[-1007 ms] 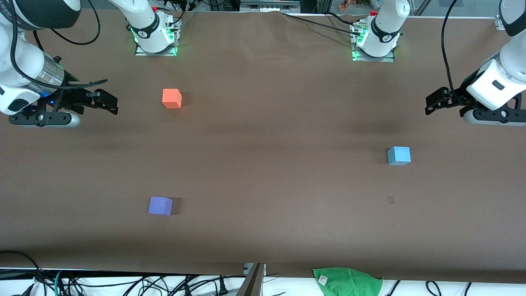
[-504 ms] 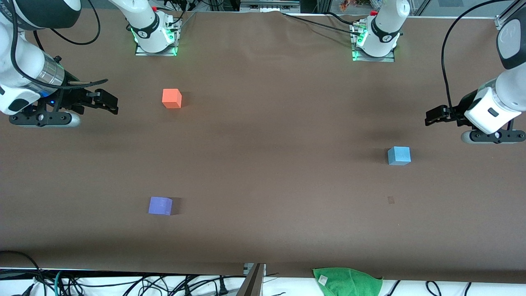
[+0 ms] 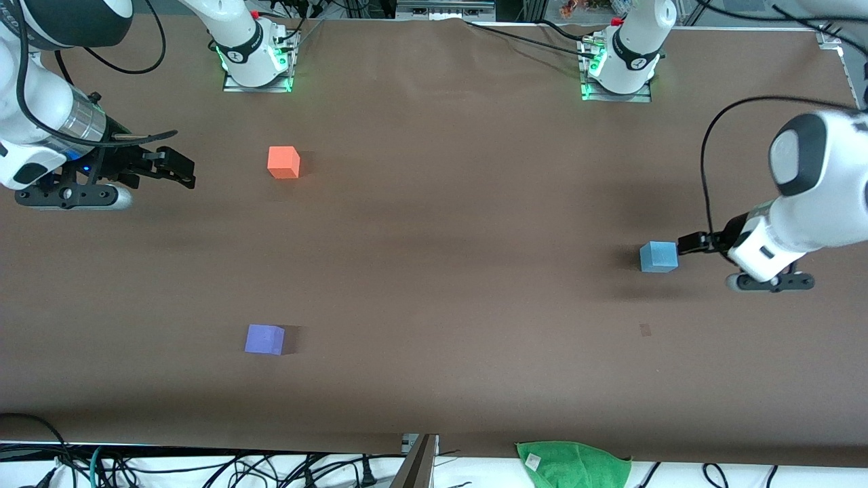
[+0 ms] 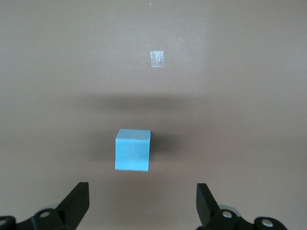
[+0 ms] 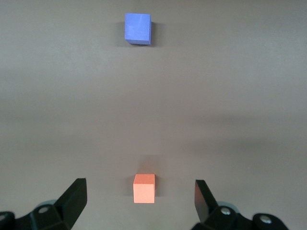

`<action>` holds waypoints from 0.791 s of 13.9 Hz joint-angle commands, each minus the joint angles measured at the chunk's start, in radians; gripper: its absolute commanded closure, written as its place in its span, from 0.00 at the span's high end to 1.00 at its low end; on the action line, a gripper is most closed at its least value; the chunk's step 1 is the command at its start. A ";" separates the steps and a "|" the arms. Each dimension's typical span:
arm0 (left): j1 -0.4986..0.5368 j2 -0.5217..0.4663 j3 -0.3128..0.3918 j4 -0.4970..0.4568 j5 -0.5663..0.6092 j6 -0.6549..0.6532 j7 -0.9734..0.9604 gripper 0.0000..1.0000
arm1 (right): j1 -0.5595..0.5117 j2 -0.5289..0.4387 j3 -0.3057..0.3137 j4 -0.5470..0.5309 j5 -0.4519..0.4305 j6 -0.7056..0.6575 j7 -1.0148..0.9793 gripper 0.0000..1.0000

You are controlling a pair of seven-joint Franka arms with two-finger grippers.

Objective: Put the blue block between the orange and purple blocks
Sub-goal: 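Reach the left gripper down over the light-blue cube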

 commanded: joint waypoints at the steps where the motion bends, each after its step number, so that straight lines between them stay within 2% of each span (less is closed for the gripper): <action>1: 0.001 0.059 -0.002 0.004 0.043 0.077 0.019 1.00 | -0.003 -0.007 -0.002 -0.001 0.016 -0.003 -0.005 0.99; 3: 0.001 0.072 -0.002 -0.047 0.066 0.172 0.019 1.00 | -0.003 -0.007 -0.001 -0.001 0.016 -0.003 -0.005 0.99; 7: 0.001 0.064 -0.002 -0.216 0.067 0.350 0.021 1.00 | -0.003 -0.007 -0.001 -0.001 0.016 -0.003 -0.005 0.99; 11: 0.001 0.057 -0.002 -0.305 0.067 0.389 0.019 1.00 | -0.003 -0.007 -0.002 -0.001 0.016 -0.004 -0.005 0.99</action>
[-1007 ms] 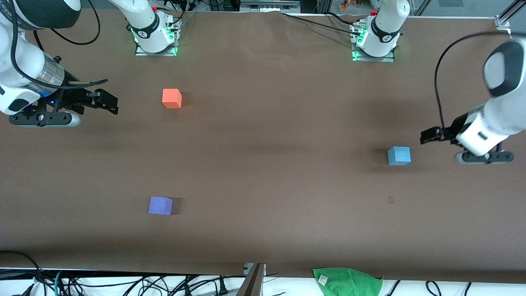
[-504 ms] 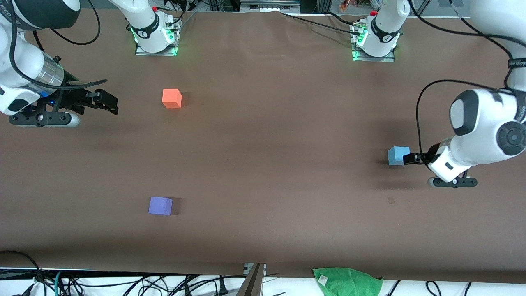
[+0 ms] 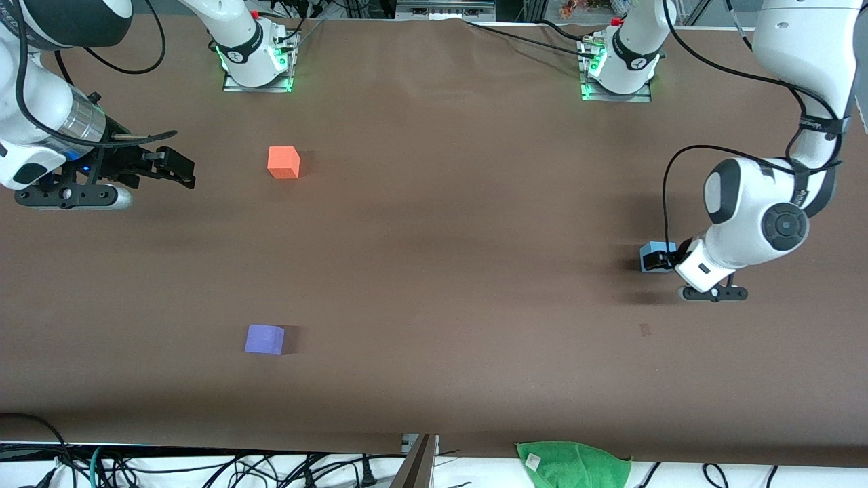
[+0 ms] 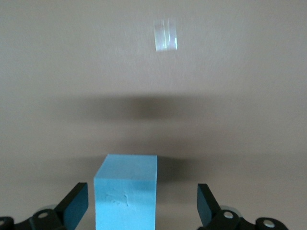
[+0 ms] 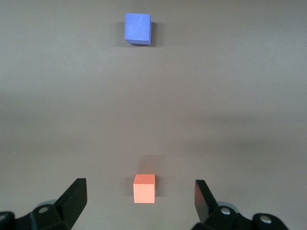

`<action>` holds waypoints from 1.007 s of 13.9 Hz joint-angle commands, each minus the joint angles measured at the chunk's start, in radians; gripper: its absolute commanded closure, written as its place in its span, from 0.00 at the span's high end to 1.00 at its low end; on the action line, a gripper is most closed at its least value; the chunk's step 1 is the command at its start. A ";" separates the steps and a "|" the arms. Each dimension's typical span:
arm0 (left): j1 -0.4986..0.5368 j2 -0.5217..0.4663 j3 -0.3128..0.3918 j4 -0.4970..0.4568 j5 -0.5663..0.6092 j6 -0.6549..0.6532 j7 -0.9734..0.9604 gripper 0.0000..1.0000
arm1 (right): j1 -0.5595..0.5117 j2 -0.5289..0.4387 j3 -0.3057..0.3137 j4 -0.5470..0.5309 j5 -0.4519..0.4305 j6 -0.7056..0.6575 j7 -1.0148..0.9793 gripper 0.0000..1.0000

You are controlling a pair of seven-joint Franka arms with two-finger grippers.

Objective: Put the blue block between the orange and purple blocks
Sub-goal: 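Reach the left gripper down over the light-blue cube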

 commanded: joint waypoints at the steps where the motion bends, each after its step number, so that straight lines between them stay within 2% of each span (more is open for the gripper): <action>1: 0.001 -0.031 -0.001 -0.057 0.015 0.028 0.017 1.00 | -0.002 -0.007 0.000 0.000 0.015 -0.005 -0.005 0.99; 4: 0.001 -0.029 0.000 -0.094 0.015 0.065 0.017 1.00 | -0.002 -0.007 0.000 0.000 0.015 -0.005 -0.005 0.99; 14: 0.026 -0.021 0.002 -0.094 0.044 0.070 0.015 1.00 | -0.002 -0.007 -0.002 0.001 0.015 0.000 -0.003 0.99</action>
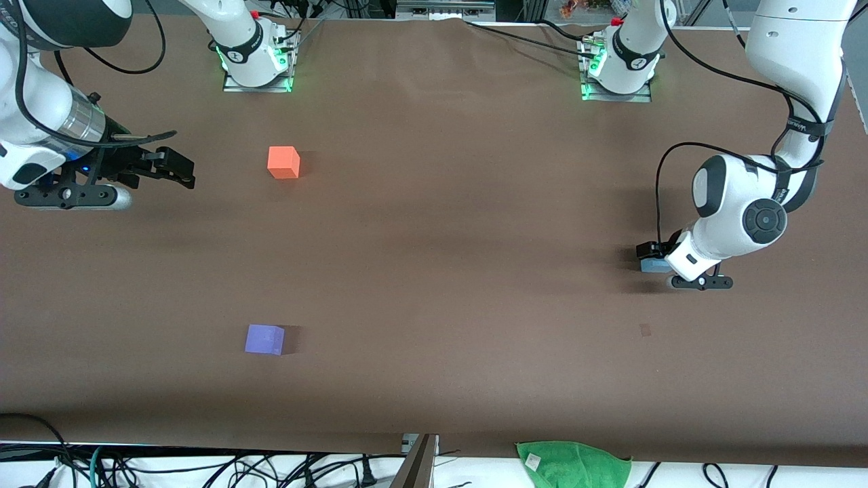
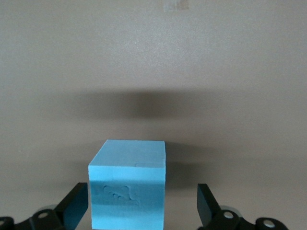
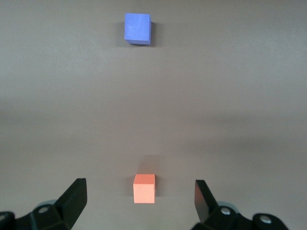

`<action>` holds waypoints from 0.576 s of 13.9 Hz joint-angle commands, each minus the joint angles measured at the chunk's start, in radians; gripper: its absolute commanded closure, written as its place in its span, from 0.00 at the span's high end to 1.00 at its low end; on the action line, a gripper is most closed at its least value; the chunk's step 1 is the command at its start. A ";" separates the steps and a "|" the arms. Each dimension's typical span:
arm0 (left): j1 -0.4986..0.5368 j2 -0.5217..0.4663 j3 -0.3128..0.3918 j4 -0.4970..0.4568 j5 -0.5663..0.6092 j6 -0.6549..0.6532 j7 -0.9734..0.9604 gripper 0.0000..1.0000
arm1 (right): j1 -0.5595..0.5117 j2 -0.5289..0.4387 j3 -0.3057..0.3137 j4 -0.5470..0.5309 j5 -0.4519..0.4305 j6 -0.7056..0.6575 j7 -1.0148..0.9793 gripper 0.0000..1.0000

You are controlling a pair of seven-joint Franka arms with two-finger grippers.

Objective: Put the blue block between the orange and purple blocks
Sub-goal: 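Reach the left gripper down over the light-blue cube, then close the left gripper on the light-blue cube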

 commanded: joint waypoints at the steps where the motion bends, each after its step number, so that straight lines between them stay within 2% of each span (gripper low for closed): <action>1: 0.017 -0.018 -0.001 -0.023 0.028 0.016 0.014 1.00 | -0.002 -0.007 0.002 0.004 0.015 0.003 -0.003 0.99; 4: 0.031 0.000 -0.003 -0.025 0.028 0.016 0.014 1.00 | -0.002 -0.007 0.004 0.004 0.015 0.001 -0.003 0.99; 5: 0.032 0.003 -0.003 -0.025 0.028 0.016 0.014 0.90 | -0.002 -0.007 0.004 0.004 0.015 0.001 -0.003 0.99; 7: 0.032 0.009 -0.004 -0.026 0.028 0.013 0.014 0.56 | -0.002 -0.007 0.004 0.004 0.015 0.003 -0.003 0.99; 8: 0.032 0.017 -0.004 -0.032 0.028 0.013 0.015 0.42 | -0.002 -0.007 0.004 0.004 0.015 0.003 -0.003 0.99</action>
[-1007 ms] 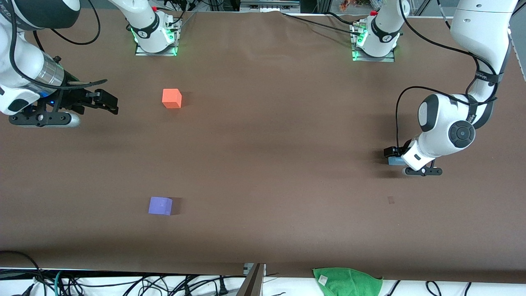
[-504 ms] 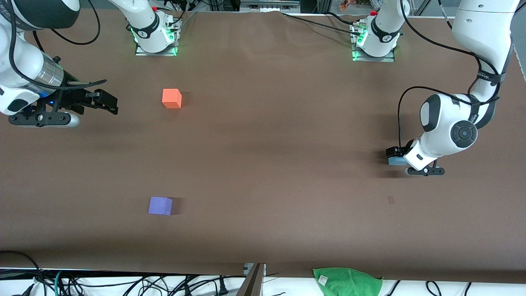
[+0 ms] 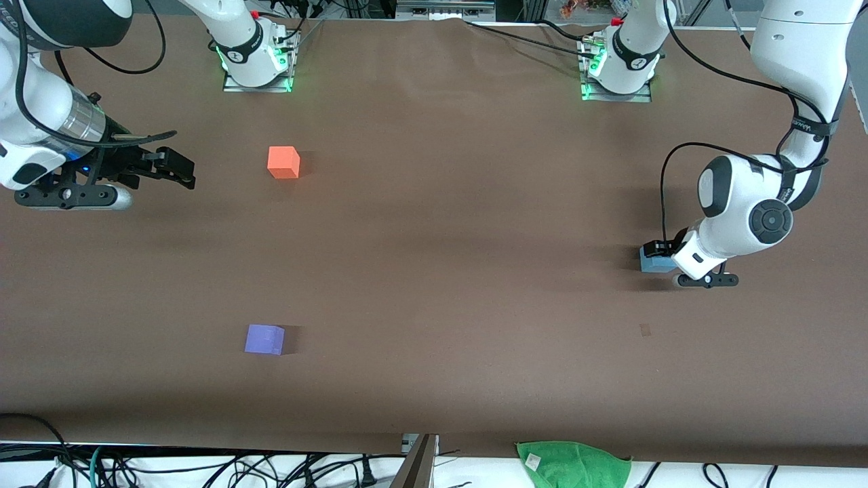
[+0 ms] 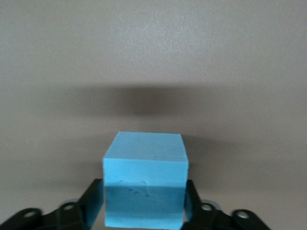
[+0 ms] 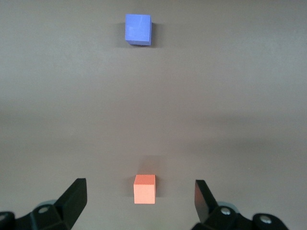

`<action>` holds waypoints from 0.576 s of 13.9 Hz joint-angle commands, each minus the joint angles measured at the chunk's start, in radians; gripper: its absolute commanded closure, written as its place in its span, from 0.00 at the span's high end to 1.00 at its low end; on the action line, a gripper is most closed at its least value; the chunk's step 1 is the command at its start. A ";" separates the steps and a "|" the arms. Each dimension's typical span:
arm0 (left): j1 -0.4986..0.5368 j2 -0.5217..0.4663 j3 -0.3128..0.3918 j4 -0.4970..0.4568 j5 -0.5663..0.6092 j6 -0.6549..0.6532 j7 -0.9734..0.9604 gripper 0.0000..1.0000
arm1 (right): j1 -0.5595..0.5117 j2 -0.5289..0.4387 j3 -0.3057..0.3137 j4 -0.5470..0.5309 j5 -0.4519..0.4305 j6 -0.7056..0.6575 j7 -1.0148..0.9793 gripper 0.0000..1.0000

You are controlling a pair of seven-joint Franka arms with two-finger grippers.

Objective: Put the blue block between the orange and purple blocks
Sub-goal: 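Close the left gripper on the light-blue cube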

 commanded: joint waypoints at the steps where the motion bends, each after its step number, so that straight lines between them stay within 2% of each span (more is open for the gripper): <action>1: 0.012 0.019 -0.005 -0.012 0.020 0.013 0.015 0.31 | -0.002 -0.007 0.003 0.004 0.014 0.000 -0.003 0.99; 3: 0.023 0.023 -0.006 -0.009 0.020 0.013 0.028 0.21 | -0.002 -0.007 0.001 0.004 0.014 0.000 -0.005 0.99; 8: 0.011 -0.026 -0.015 0.008 0.020 -0.033 0.019 0.21 | -0.002 -0.007 0.001 0.004 0.014 0.000 -0.005 0.99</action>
